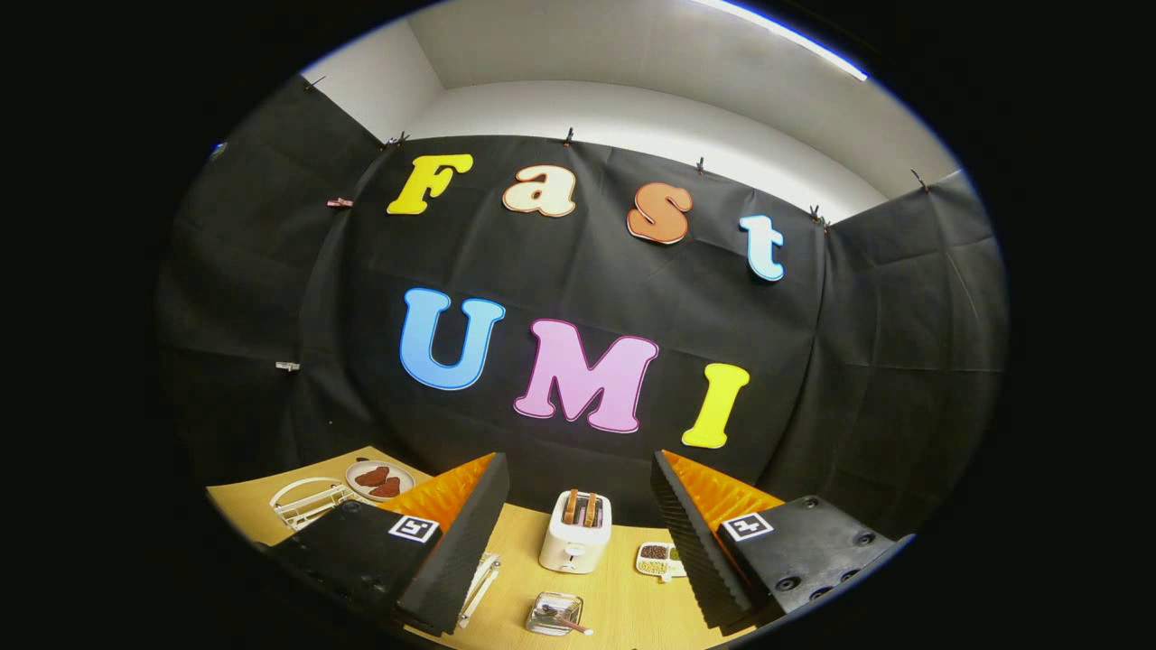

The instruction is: Take the plate from the dish rack, then take the spoon from the basket and place it into the plate.

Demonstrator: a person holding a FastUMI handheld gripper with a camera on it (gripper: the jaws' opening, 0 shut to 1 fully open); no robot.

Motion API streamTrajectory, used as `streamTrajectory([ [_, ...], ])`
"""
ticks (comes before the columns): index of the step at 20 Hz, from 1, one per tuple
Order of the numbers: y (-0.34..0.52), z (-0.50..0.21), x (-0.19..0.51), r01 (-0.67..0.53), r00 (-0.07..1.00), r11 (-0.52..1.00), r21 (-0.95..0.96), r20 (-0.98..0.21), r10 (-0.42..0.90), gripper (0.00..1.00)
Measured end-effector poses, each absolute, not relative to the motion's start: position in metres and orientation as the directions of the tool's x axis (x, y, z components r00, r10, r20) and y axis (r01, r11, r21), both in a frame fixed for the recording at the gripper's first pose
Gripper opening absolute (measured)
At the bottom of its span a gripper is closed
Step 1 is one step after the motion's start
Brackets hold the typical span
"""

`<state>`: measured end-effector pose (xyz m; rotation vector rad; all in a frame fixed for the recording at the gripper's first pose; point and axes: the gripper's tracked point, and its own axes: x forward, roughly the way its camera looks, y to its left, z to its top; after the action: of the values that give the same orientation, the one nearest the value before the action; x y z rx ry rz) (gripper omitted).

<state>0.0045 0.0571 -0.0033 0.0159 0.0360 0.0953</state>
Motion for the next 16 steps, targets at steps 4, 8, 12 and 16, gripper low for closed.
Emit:
streamTrajectory([
  [4, 0.062, -0.005, 0.011, -0.103, 0.994, 0.995, 0.019, -0.043, 0.103, 0.97],
  [8, 0.093, -0.017, 0.022, -0.174, 0.977, 0.981, 0.082, -0.113, 0.182, 0.97],
  [12, 0.147, -0.041, 0.035, -0.278, 0.922, 0.946, 0.169, -0.228, 0.312, 0.97],
  [16, 0.215, -0.083, 0.047, -0.352, 0.817, 0.894, 0.276, -0.376, 0.437, 0.97],
])
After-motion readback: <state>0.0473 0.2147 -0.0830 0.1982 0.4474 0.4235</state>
